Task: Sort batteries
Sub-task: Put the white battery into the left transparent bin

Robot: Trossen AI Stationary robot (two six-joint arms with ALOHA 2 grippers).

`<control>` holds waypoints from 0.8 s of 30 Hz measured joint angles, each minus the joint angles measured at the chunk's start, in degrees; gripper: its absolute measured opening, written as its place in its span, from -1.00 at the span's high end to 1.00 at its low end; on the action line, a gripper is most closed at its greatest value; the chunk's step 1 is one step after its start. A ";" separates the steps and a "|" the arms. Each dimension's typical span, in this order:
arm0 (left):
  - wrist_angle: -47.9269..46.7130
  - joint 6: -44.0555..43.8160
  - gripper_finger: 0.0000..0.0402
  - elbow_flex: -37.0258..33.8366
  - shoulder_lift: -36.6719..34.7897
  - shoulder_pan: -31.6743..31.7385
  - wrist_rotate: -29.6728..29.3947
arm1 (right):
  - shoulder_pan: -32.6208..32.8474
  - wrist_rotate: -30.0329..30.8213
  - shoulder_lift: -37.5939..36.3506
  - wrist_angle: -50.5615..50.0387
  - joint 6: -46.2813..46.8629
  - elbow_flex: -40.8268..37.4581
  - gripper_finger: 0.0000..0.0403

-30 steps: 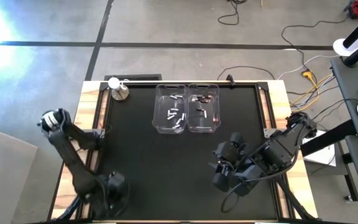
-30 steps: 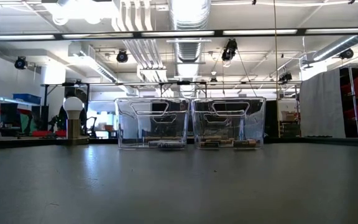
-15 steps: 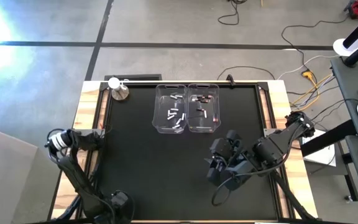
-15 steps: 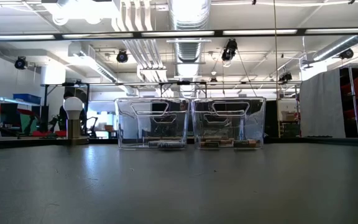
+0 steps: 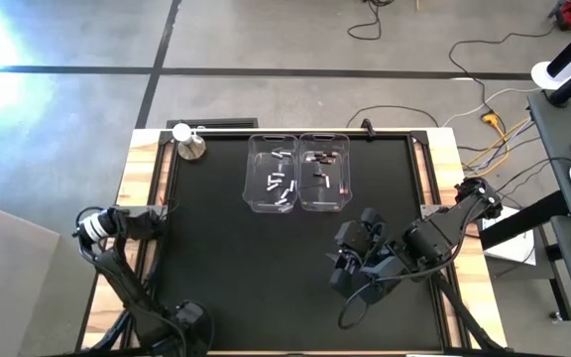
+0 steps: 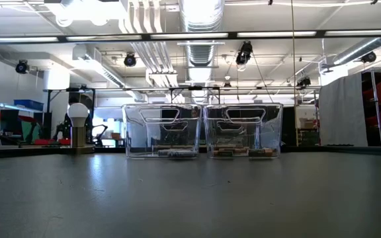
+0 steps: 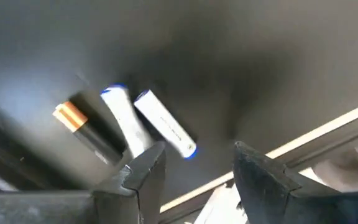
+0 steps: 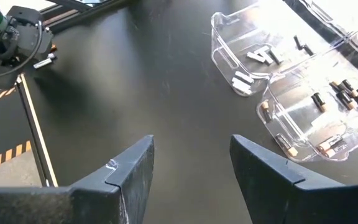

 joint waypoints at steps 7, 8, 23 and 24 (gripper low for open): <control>1.65 -0.24 0.19 -2.50 -0.18 0.28 -0.92 | 0.00 0.00 0.00 0.00 -0.05 0.00 -0.01; 1.77 -0.24 0.19 -2.78 -0.22 0.26 -0.90 | 0.00 0.00 0.00 0.01 -0.05 0.00 -0.01; 3.17 3.48 0.93 -6.20 -0.44 2.12 -2.48 | 0.02 -0.38 0.00 0.10 0.01 0.00 -0.01; 3.16 3.45 0.94 -6.23 -0.44 2.12 -2.69 | 0.02 -0.59 0.00 0.13 0.12 -0.02 -0.01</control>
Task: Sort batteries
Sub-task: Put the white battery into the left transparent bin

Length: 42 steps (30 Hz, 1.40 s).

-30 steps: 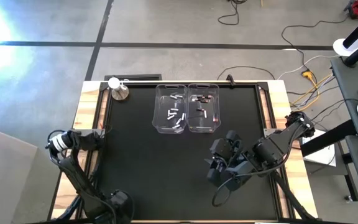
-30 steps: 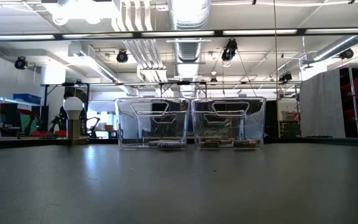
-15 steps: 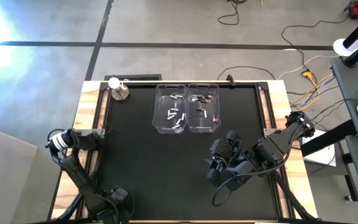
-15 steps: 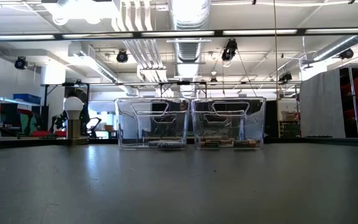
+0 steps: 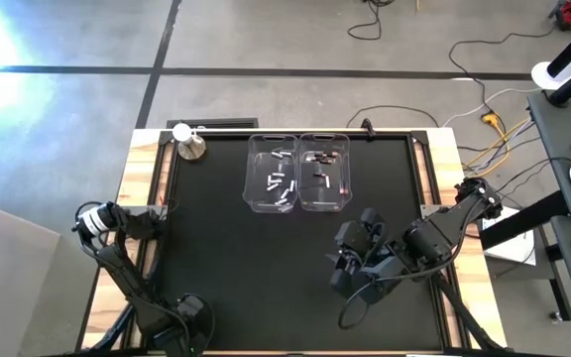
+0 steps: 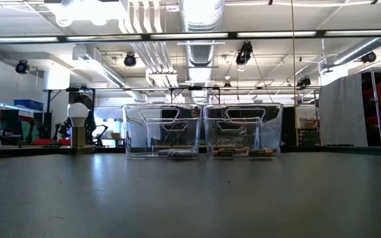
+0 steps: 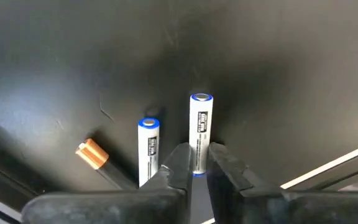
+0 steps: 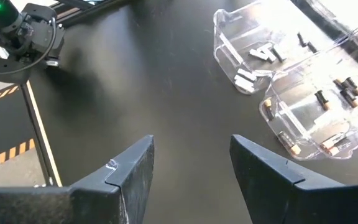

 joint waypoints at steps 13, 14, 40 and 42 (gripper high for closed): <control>-6.64 1.79 0.97 -0.79 -4.93 0.91 -15.06 | 0.00 -1.16 0.00 0.00 -0.30 0.00 -0.01; -6.84 2.77 0.98 -0.73 -6.04 1.38 -16.43 | 0.00 -1.16 0.00 -0.02 -0.31 0.00 -0.01; 9.25 76.93 0.97 5.08 -21.87 66.26 -14.00 | 6.23 -26.03 0.00 -2.37 10.63 -1.29 -0.01; 8.00 81.35 0.97 7.76 -18.76 70.18 -11.24 | 7.09 -26.10 0.00 -3.84 11.44 -1.31 -0.01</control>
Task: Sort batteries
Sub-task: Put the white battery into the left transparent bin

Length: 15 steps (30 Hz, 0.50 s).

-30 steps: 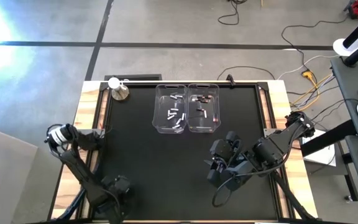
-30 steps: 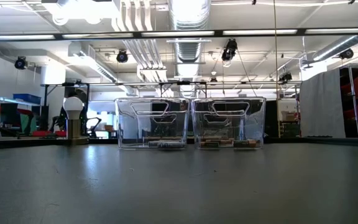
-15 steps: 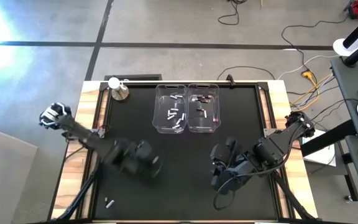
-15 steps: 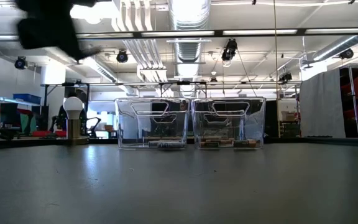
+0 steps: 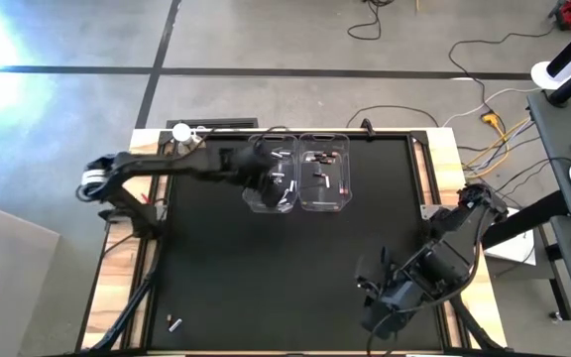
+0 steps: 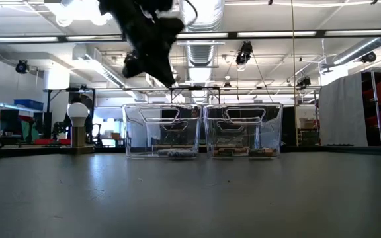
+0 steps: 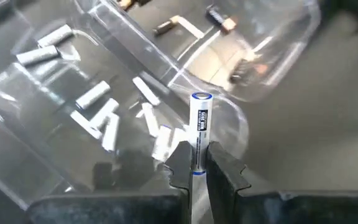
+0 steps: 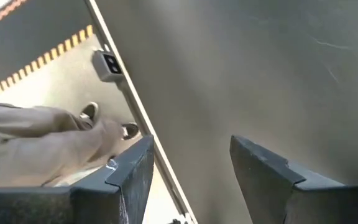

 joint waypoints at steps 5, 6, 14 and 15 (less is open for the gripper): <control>-7.69 10.22 0.97 10.17 10.65 5.68 2.23 | 0.47 0.07 0.00 -3.34 1.97 -0.04 -0.01; -9.94 12.42 0.97 12.74 13.02 6.25 2.25 | 0.45 0.09 0.00 -3.71 2.21 -0.04 -0.01; -30.89 40.48 0.97 30.20 29.51 7.91 -2.71 | 1.22 0.13 0.00 -4.11 6.23 -0.04 -0.01; -32.74 42.86 0.97 30.94 31.20 8.21 -2.75 | 1.52 0.11 0.00 -4.11 7.29 -0.04 -0.01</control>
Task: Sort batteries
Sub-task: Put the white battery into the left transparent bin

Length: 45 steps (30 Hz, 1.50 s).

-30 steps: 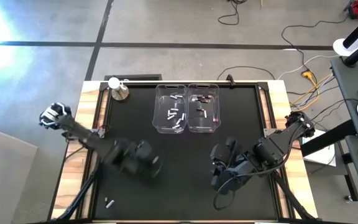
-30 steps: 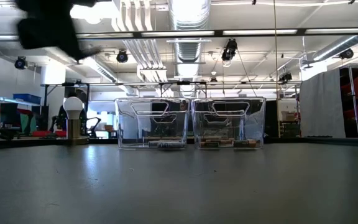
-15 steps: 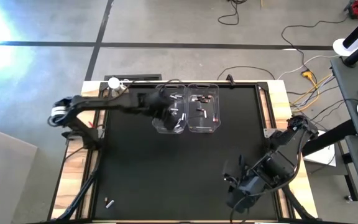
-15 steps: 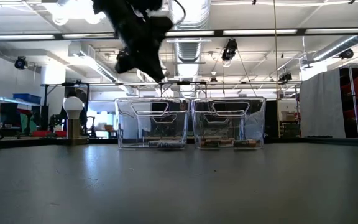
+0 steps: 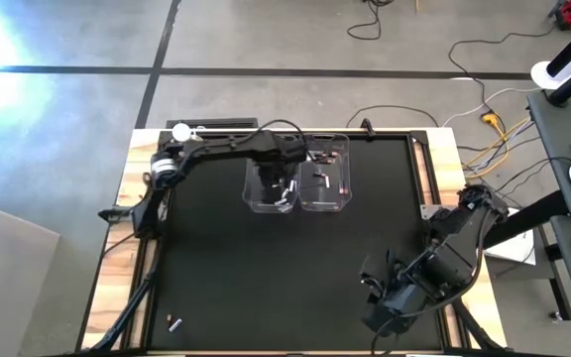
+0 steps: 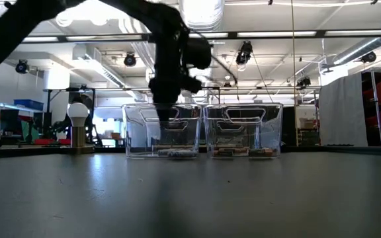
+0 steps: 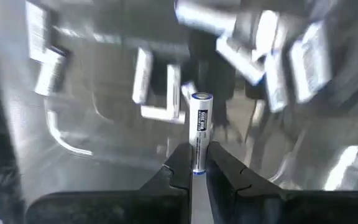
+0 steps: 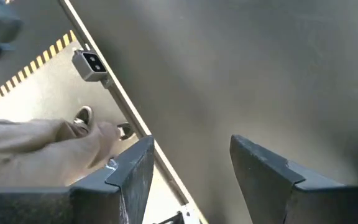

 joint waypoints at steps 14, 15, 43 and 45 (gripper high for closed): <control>0.35 4.76 0.97 0.68 7.19 1.88 2.05 | 5.69 0.06 0.00 0.35 7.32 0.00 -0.01; 0.43 4.86 0.97 0.62 7.53 1.90 2.03 | 5.65 0.07 0.00 0.37 7.56 0.00 -0.01; 0.36 -17.71 0.42 1.03 -9.22 -11.44 0.77 | 5.52 1.15 0.06 1.60 11.57 -0.02 -0.01; 0.73 -23.15 0.42 -0.88 -14.42 -16.75 0.01 | 5.35 3.06 0.11 2.57 10.94 -0.02 -0.01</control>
